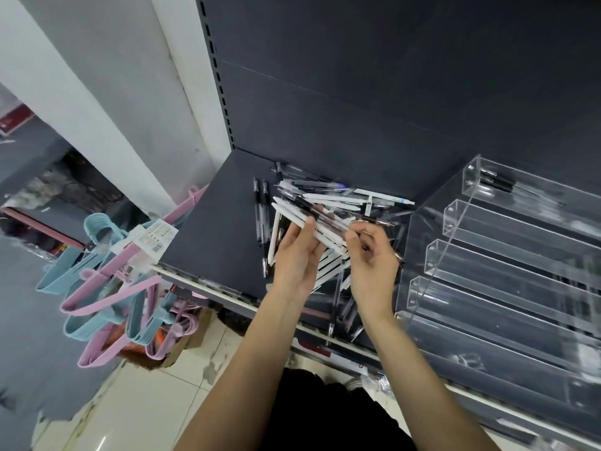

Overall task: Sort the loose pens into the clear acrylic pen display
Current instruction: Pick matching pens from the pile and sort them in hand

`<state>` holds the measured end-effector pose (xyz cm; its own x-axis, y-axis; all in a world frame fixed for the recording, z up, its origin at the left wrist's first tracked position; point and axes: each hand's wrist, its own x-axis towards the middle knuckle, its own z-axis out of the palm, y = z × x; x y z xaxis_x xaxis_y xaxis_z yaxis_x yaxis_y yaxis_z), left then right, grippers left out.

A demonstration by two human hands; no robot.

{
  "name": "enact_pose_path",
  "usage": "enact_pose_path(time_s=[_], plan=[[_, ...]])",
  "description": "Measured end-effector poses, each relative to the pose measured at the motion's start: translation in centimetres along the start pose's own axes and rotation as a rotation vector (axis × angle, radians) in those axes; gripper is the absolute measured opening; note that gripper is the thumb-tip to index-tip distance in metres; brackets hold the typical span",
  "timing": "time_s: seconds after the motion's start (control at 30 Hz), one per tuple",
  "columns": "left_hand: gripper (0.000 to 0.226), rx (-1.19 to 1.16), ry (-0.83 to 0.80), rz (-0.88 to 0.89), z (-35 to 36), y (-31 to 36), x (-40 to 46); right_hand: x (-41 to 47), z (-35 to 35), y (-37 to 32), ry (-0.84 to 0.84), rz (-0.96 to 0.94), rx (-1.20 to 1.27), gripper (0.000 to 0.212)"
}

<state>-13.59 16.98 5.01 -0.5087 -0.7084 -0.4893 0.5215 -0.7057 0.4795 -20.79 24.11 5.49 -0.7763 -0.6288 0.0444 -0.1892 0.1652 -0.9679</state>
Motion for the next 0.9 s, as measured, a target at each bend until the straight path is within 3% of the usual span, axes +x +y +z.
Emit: enact_pose_path(time_s=[0.4,0.53,0.7,0.9], plan=[[0.015,0.118,-0.080,-0.069,2.4,-2.2,-1.2,-1.6,-3.1,-0.7,0.146,0.014,-0.021,0.008],[0.036,0.140,-0.131,-0.056,3.3,-3.5,-2.1,-1.9,-5.4,-0.7,0.106,0.015,-0.043,0.019],[0.045,0.262,-0.167,-0.019,5.6,-6.3,-3.9,-2.0,-9.5,-0.6,0.103,0.014,-0.054,0.010],[0.024,0.492,-0.125,0.090,9.0,-11.2,-5.6,-1.8,-16.8,0.8,0.008,0.068,0.017,0.009]])
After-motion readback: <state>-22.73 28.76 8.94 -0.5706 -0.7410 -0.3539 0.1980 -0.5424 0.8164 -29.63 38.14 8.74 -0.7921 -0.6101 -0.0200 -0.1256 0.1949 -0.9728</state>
